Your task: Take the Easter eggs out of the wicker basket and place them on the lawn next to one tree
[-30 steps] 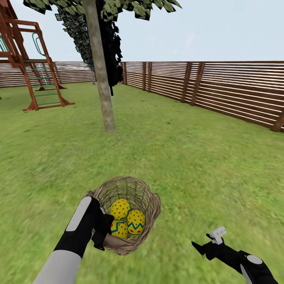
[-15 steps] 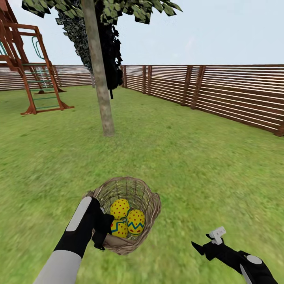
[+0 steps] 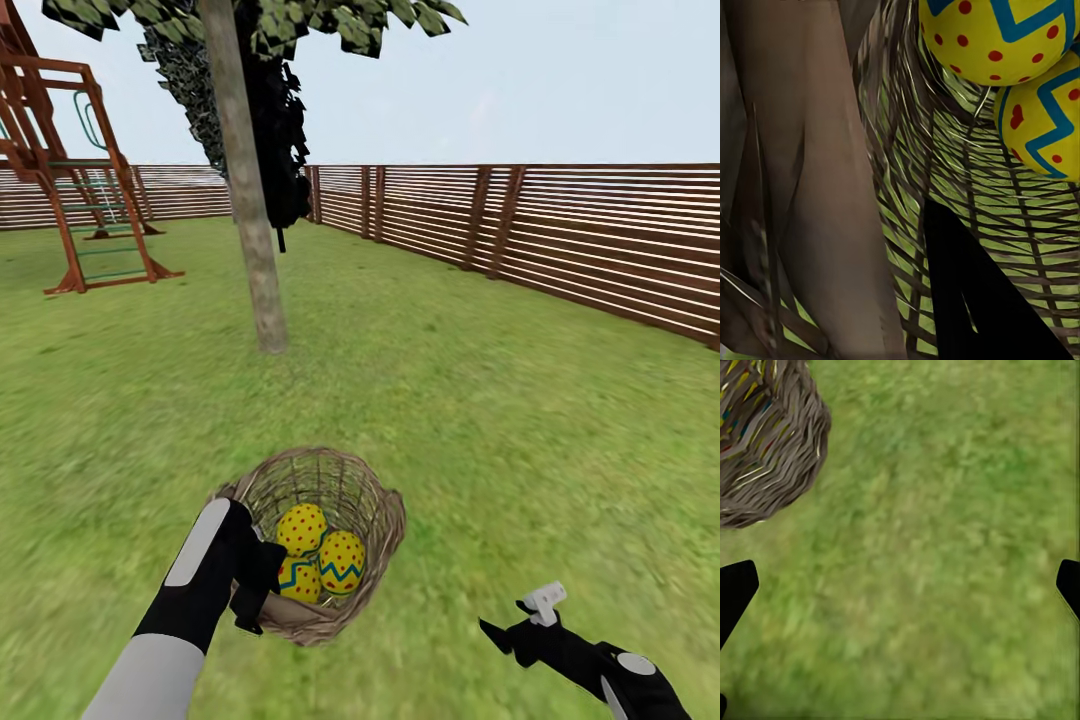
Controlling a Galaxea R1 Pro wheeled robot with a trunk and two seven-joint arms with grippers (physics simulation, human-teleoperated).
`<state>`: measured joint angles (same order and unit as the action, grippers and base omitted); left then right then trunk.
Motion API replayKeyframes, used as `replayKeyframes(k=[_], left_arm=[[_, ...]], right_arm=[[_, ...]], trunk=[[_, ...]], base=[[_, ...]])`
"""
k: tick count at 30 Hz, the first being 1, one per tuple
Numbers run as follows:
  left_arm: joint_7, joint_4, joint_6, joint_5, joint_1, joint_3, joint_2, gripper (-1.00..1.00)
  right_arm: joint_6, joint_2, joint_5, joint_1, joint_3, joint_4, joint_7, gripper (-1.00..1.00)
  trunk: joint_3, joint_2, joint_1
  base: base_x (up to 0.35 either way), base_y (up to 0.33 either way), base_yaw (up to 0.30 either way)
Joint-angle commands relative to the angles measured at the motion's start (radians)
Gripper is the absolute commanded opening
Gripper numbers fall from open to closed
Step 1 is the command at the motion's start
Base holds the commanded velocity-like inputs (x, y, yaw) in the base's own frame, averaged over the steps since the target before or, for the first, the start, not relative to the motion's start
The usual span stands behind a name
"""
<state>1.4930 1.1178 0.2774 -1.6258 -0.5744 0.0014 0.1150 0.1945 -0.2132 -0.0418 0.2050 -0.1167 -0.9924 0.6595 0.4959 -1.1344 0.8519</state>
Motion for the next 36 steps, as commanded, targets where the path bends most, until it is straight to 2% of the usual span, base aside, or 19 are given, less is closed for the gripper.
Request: replayKeyframes(k=[1,10,20,36], left_arm=[[0.003,0.001,0.017,-0.002,-0.001,0.000,0.000,-1.00],[0.003,0.001,0.013,-0.002,-0.001,0.000,0.000,-1.00],[0.001,-0.001,0.019,-0.002,-0.001,0.005,0.000,-1.00],[-0.012,0.001,0.020,-0.003,-0.001,0.003,0.000,-1.00]], right_arm=[[0.006,0.001,-0.004,0.001,-0.003,-0.002,0.006,1.00],[0.005,0.002,-0.003,0.001,-0.004,-0.002,0.004,1.00],[0.005,0.001,-0.003,0.001,-0.004,-0.006,0.005,1.00],[0.006,0.001,-0.003,0.001,-0.004,-0.013,0.005,1.00]], trunk=[[0.001,-0.001,0.001],[0.001,-0.001,0.001],[0.004,-0.001,0.001],[0.006,-0.001,0.001]], base=[[0.338,0.000,0.015],[0.338,0.000,0.121],[0.338,0.000,0.242],[0.338,0.000,0.048]])
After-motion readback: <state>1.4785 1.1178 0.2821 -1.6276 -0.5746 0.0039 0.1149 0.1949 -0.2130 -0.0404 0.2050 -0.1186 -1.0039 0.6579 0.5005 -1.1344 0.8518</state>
